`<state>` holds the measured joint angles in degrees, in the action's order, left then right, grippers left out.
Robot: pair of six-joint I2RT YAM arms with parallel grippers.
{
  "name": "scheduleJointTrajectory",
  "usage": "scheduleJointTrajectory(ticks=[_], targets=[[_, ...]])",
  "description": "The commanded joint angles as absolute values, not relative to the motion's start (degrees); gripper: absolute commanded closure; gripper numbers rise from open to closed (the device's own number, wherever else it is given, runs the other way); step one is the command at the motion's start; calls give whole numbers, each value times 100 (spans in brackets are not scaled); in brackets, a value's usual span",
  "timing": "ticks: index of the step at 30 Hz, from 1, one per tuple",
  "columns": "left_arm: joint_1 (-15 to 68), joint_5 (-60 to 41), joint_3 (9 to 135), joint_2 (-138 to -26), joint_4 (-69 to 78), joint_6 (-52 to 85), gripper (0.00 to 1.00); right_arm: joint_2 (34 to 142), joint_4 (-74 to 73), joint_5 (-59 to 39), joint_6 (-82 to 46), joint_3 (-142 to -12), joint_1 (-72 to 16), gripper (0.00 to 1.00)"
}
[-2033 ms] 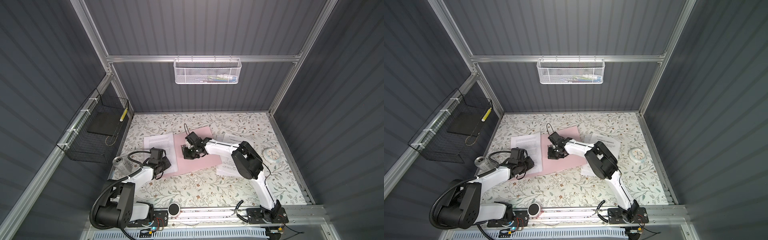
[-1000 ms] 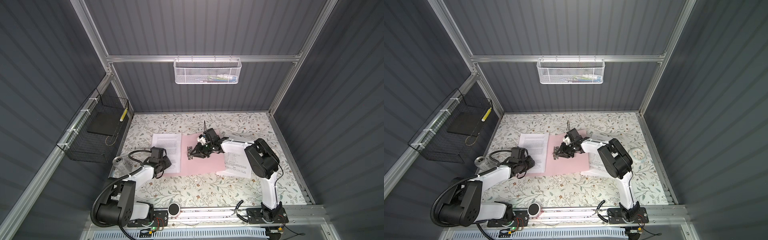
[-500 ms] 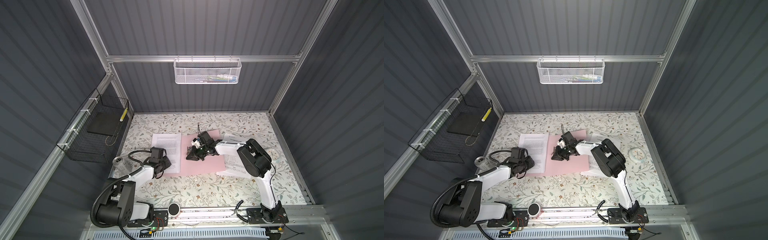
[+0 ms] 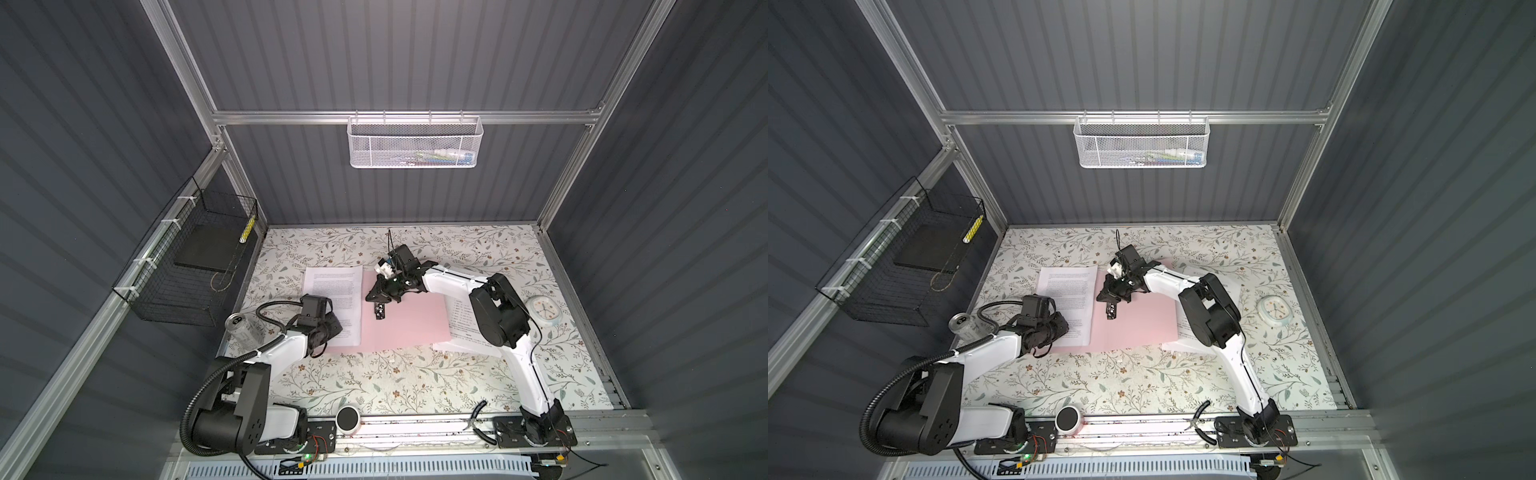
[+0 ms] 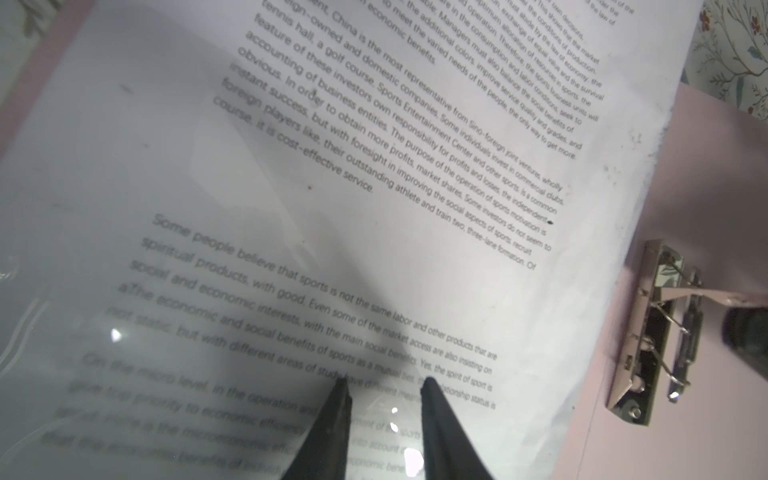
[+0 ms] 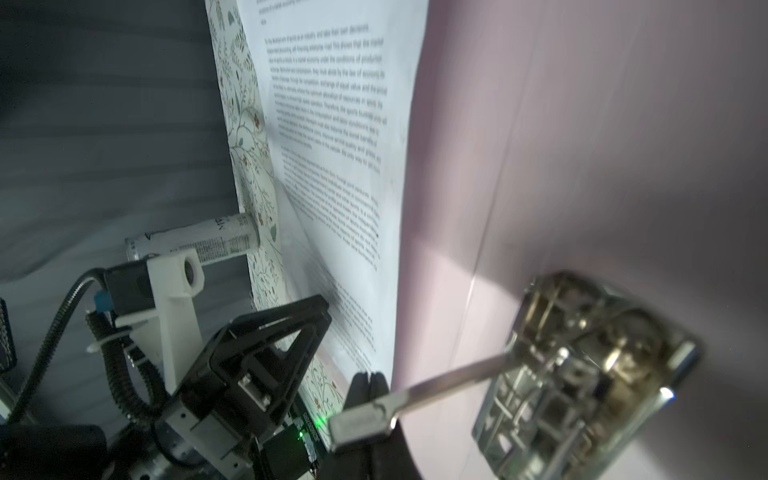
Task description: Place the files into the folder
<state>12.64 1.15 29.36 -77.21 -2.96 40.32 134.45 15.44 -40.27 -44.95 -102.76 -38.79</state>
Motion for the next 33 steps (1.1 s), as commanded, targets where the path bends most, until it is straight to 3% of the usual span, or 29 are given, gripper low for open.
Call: scheduleJointTrajectory(ticks=[1, 8, 13, 19, 25, 30, 33], targets=[[1239, 199, 2786, -7765, -773, 4024, 68, 13838, 2350, -3822, -4100, -10821, -3802, 94], [1239, 167, 2803, -7786, -773, 3997, 68, 14420, 2578, -4066, -4176, -12098, -3652, 94], [1239, 181, 2796, -7757, -809, 4021, 65, 13771, 2265, -4252, -4177, -11907, -3457, 82], [1239, 190, 2770, -7639, -828, 4043, 59, 11491, 1287, -3888, -4137, -9146, -2477, 60], [1239, -18, 2768, -7352, -811, 3871, 47, 9030, 1803, -2799, -3481, -6358, -962, 51], [1248, -145, 2919, -6744, -1081, 3636, 33, 7585, 2839, -1248, -3000, -5152, -253, 40], [1248, -344, 3137, -6379, -1303, 3451, 25, 7020, 2883, -1002, -3015, -4566, 138, 36]])
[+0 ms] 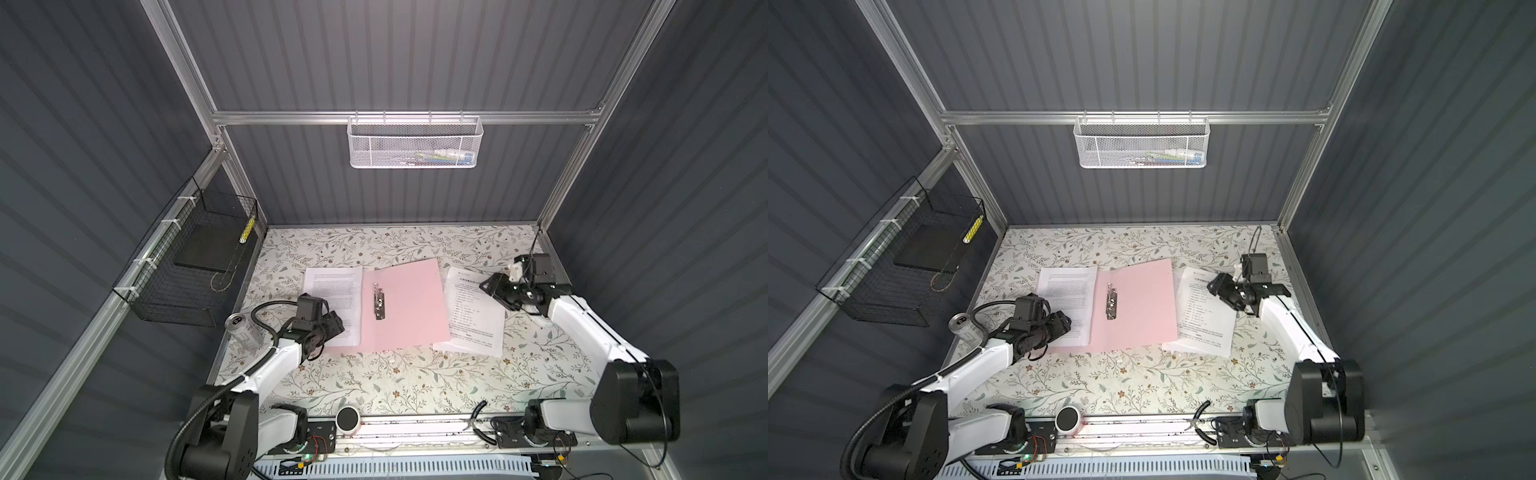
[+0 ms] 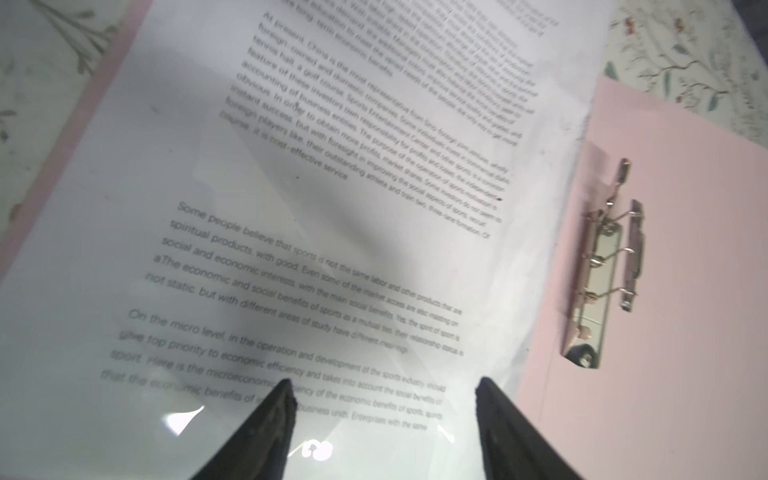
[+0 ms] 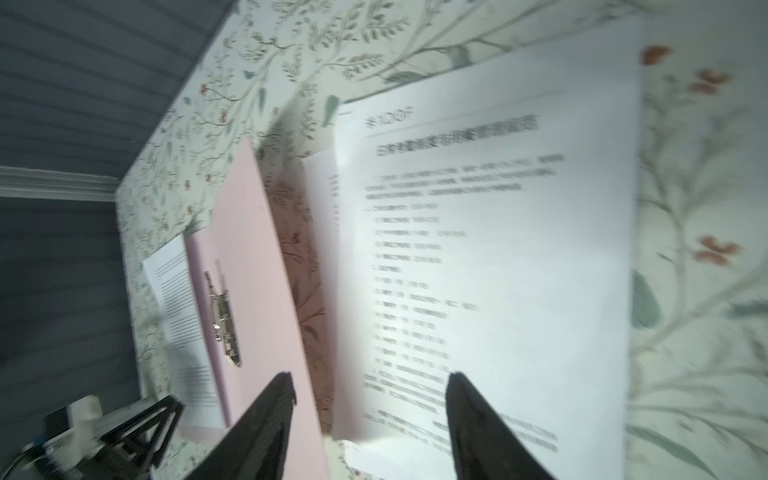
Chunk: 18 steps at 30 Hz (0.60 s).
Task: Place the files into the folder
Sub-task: 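Move the right gripper over to the Chinese printed sheet beside the folder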
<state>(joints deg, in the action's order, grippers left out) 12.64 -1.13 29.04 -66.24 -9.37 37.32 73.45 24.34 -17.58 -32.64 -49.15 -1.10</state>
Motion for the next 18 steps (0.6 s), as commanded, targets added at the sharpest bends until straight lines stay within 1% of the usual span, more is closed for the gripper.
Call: scheduleJointTrajectory(ticks=[1, 3, 7, 10, 17, 18], targets=[[1248, -395, 3229, -6279, -1395, 3376, 23, 6906, 2850, -1029, -3024, -4415, 281, 36], [1248, -457, 3402, -6147, -1546, 3269, 21, 6832, 2766, -1120, -3008, -4221, 463, 35], [1248, -581, 3713, -6078, -1752, 3138, 21, 7096, 2699, -1082, -3003, -4162, 614, 35], [1248, -642, 3809, -6008, -1729, 3145, 21, 7397, 2427, -1175, -3049, -4084, 683, 39], [1257, -872, 3869, -6014, -1612, 3090, 22, 7884, 1926, -1301, -3195, -3964, 703, 42], [1257, -1012, 3836, -6019, -1506, 3085, 22, 7934, 1888, -1343, -3191, -3965, 703, 45]])
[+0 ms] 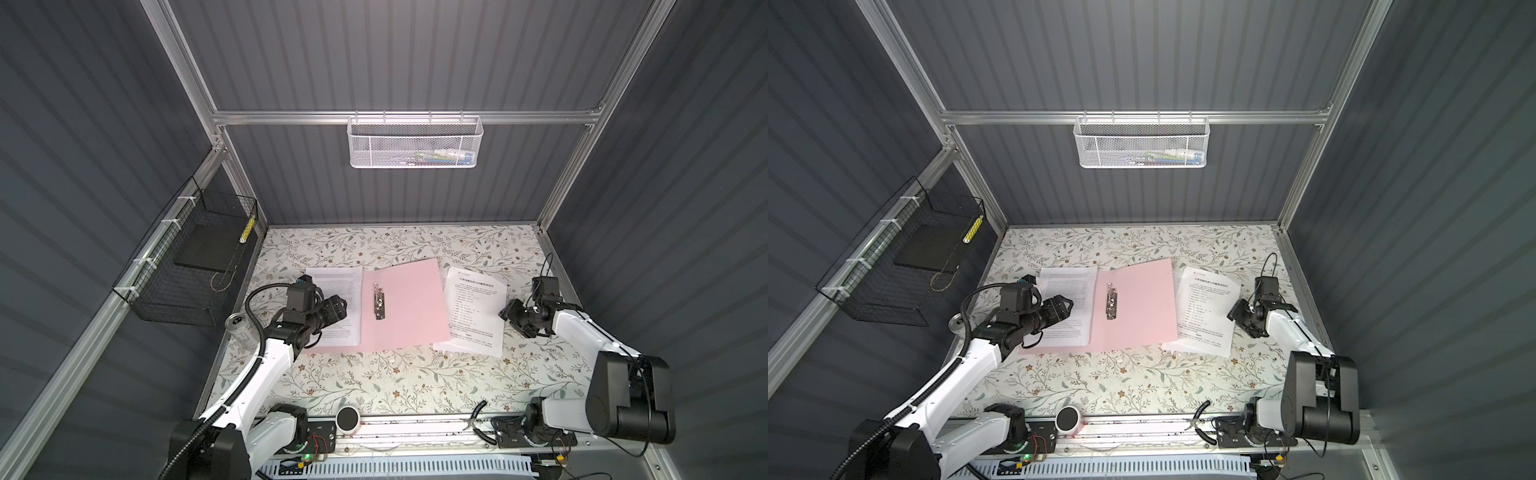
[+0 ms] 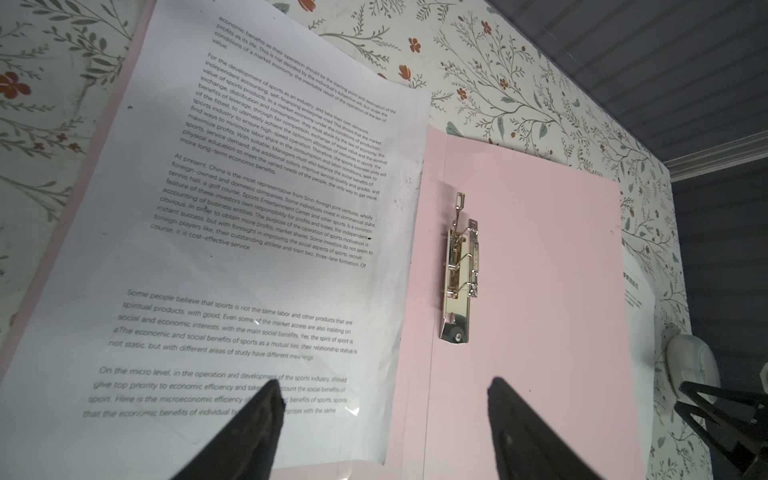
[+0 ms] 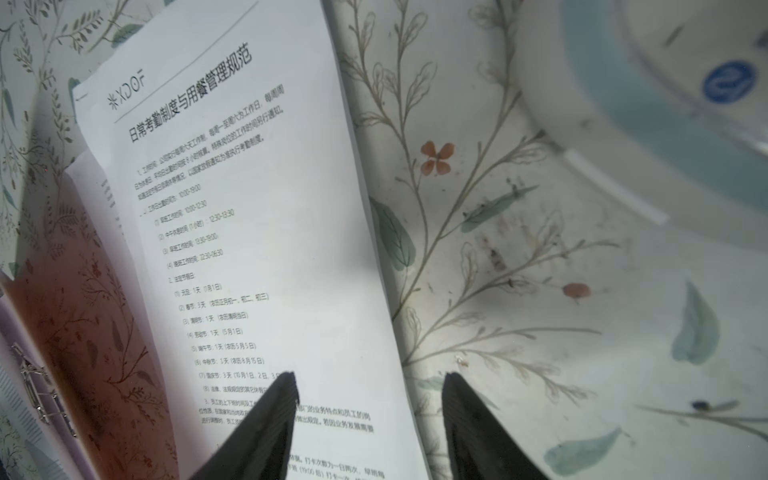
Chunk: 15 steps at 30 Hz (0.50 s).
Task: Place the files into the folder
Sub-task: 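Move the right gripper over to the Chinese printed sheet beside the folder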
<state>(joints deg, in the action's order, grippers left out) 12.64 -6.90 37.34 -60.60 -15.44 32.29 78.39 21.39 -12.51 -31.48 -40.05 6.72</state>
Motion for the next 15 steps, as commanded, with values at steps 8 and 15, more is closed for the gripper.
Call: scheduleJointTrajectory(ticks=[8, 15], targets=[[1274, -1400, 3760, -6120, -1154, 3129, 22, 8244, 1841, -1358, -3221, -3988, 703, 51], [1281, -1398, 3753, -6167, -1117, 3094, 22, 8510, 1758, -1481, -3235, -4031, 699, 51]])
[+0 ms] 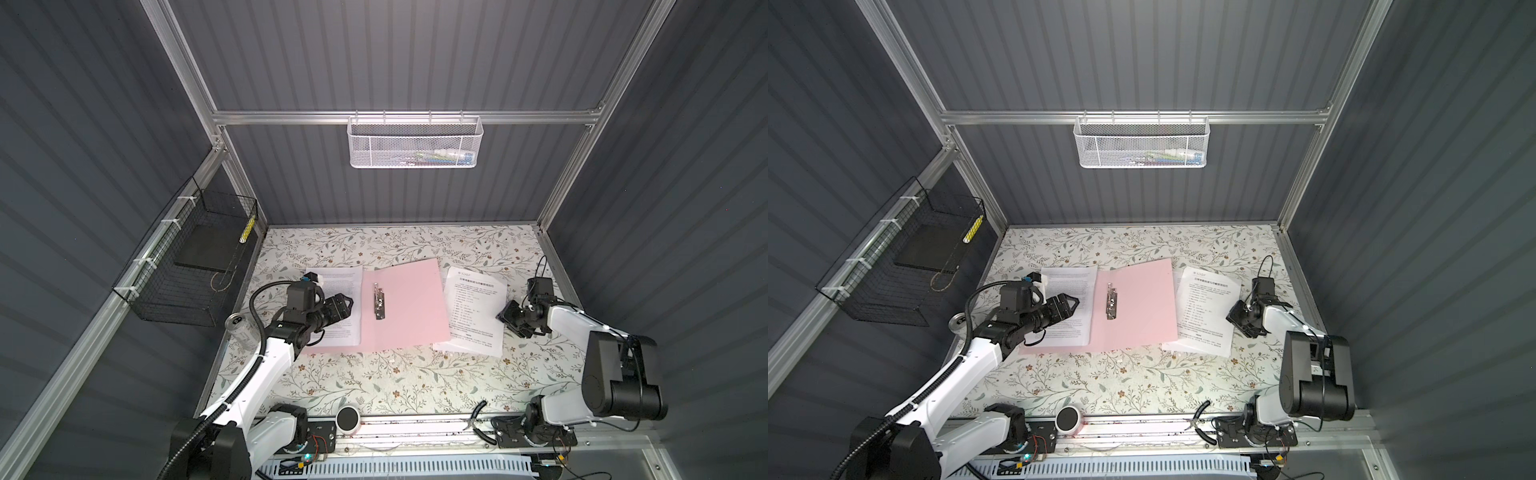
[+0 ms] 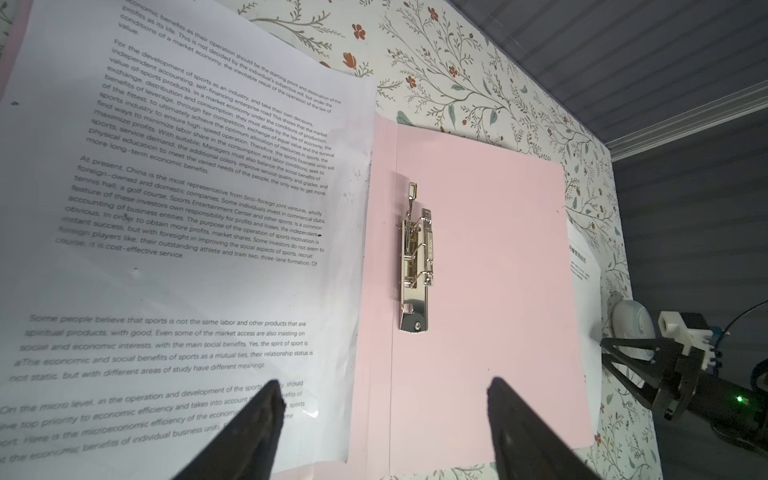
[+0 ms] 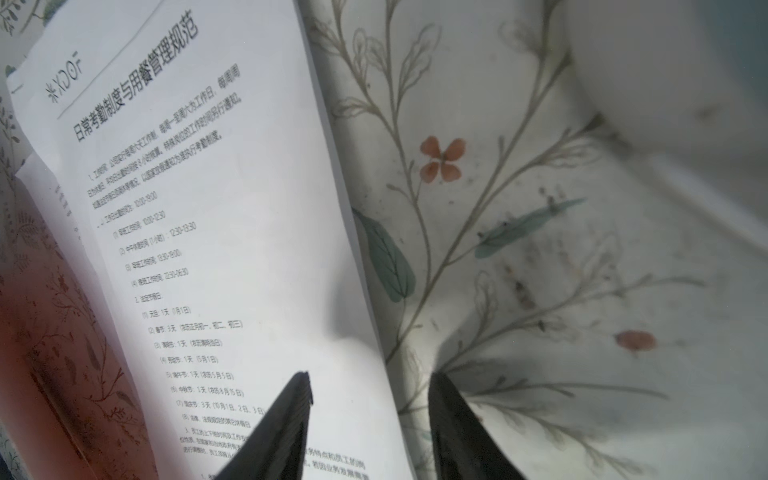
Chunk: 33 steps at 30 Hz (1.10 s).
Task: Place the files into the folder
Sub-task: 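Move the right gripper over to the Chinese printed sheet beside the folder, then grasp the Chinese printed sheet's edge with the right gripper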
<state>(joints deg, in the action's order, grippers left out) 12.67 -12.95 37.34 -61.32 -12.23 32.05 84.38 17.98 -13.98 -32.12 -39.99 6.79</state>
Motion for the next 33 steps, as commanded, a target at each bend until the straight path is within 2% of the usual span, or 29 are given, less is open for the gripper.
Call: scheduleJointTrajectory(ticks=[1, 11, 16, 27, 33], targets=[[1279, -1395, 3740, -6181, -1101, 3098, 22, 8537, 1758, -1505, -3228, -4040, 703, 51], [1284, -1480, 3749, -6359, -969, 3111, 23, 8762, 1636, -1711, -3242, -4053, 703, 57], [1283, -1548, 3700, -6417, -829, 3146, 24, 8771, 1618, -1799, -3227, -4053, 703, 66], [1283, -1528, 3691, -6460, -831, 3134, 25, 8702, 1557, -1870, -3243, -4017, 703, 98], [1288, -1521, 3726, -6419, -894, 3122, 25, 8533, 1642, -1805, -3227, -4009, 703, 100]])
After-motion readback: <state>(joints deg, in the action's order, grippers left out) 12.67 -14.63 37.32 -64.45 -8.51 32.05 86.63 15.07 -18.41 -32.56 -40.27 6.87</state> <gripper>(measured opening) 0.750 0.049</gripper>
